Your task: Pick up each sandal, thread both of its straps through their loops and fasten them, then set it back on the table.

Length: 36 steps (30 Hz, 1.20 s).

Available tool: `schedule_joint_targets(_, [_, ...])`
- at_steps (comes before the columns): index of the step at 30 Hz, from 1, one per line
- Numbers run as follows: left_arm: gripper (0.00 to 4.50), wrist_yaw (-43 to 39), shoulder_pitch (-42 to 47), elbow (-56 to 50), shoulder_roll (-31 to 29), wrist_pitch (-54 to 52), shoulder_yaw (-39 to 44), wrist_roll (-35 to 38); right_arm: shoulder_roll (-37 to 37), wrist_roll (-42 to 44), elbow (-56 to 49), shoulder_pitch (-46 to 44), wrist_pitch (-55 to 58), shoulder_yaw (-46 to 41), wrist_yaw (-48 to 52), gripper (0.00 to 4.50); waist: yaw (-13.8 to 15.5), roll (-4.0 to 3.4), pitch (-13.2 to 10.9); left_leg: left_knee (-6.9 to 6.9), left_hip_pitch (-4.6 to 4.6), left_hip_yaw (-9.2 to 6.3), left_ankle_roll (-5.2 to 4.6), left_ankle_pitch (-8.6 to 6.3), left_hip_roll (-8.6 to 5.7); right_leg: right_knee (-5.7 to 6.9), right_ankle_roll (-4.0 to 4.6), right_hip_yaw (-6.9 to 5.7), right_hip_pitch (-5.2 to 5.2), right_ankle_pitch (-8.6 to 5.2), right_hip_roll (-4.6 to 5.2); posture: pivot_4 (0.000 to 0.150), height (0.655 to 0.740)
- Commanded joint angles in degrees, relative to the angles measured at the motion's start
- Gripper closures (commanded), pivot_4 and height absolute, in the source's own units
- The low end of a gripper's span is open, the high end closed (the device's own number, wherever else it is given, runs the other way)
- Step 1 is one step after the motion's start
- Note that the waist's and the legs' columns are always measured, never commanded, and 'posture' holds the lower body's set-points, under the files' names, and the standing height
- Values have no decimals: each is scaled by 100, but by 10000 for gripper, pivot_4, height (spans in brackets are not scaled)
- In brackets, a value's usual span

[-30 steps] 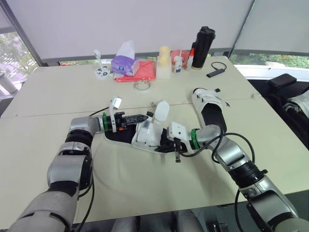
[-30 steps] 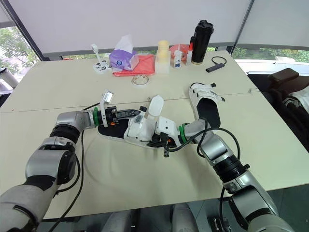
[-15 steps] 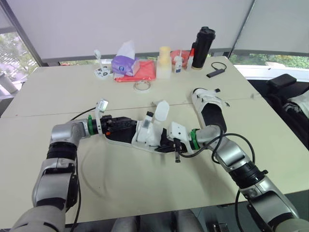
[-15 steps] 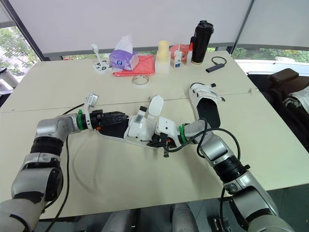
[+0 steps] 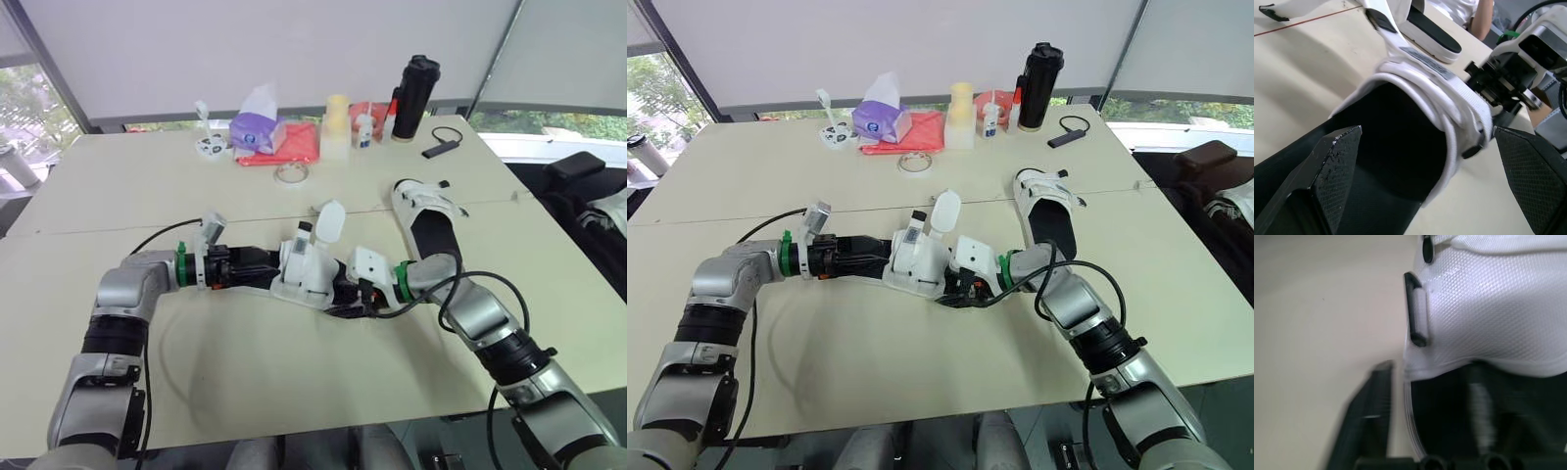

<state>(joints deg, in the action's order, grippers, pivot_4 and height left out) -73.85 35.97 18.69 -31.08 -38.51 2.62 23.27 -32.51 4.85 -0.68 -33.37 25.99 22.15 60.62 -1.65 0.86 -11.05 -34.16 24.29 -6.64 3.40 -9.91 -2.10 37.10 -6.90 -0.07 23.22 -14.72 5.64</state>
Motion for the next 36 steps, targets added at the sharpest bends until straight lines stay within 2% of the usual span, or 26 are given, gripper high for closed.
schedule_joint_targets(1, [0, 28, -30, -299, -81, 52, 5, 137, -205, -87, -186, 106, 164, -220, -140, 10179, 33, 0, 0, 0, 0, 0, 0, 0, 0, 0, 0, 0, 0, 0, 0, 1500, 7400])
schedule_joint_targets(7, [0, -140, -182, -513, -321, 303, -187, 37, -433, 74, -598, 237, 435, -528, -235, 10179, 80, 0, 0, -1, 3, 1, 0, 0, 0, -4, 0, 0, 1, 0, 0, 1500, 7400])
schedule_joint_targets(11, [0, -314, -259, -370, -521, 1167, -333, -230, -617, 125, -902, 322, 594, -818, -357, 10179, 78, -2, -1, 1, 4, 1, 0, 0, 1, -5, 4, 0, 5, -2, 0, 1500, 7400])
schedule_joint_targets(18, [0, -394, -209, -251, -601, 1461, -488, -363, -684, 175, -1202, 438, 766, -895, -446, 10179, 75, -1, -1, 1, 7, 2, 0, 0, 2, -8, 18, 0, 6, -9, 1, 1500, 7400])
schedule_joint_targets(21, [0, -347, -186, -208, -557, 1566, -447, -360, -613, 170, -1231, 451, 803, -951, -603, 18165, 77, -1, -1, 1, 8, 2, 0, 0, 2, -8, 15, 0, 6, -8, 1, 1500, 7400])
schedule_joint_targets(23, [0, -327, -183, -190, -550, 1620, -436, -365, -575, 209, -1287, 489, 873, -945, -662, 28655, 76, -1, -1, 1, 8, 2, 0, 0, 2, -8, 16, 0, 6, -9, 1, 1500, 7400])
schedule_joint_targets(26, [9161, -266, -145, -147, -522, 1638, -381, -315, -525, 200, -1271, 486, 899, -941, -774, 44571, 76, -1, -1, 1, 8, 2, 0, 0, 2, -8, 15, 0, 6, -8, 1, 1500, 7400])
schedule_joint_targets(30, [28398, -194, -65, -46, -516, 1807, -376, -375, -508, 170, -1248, 478, 893, -918, -854, 45000, 76, -1, -1, 1, 8, 2, 0, 0, 2, -8, 10, 0, 6, -6, 1, 1500, 7400])
schedule_joint_targets(36, [28398, -18, 123, 383, -377, 2576, -508, -670, -464, 165, -1267, 511, 912, -832, -902, 45000, 81, -1, -1, 1, 8, 2, 0, 0, 2, -8, 3, 0, 6, -2, 1, 1500, 7400])
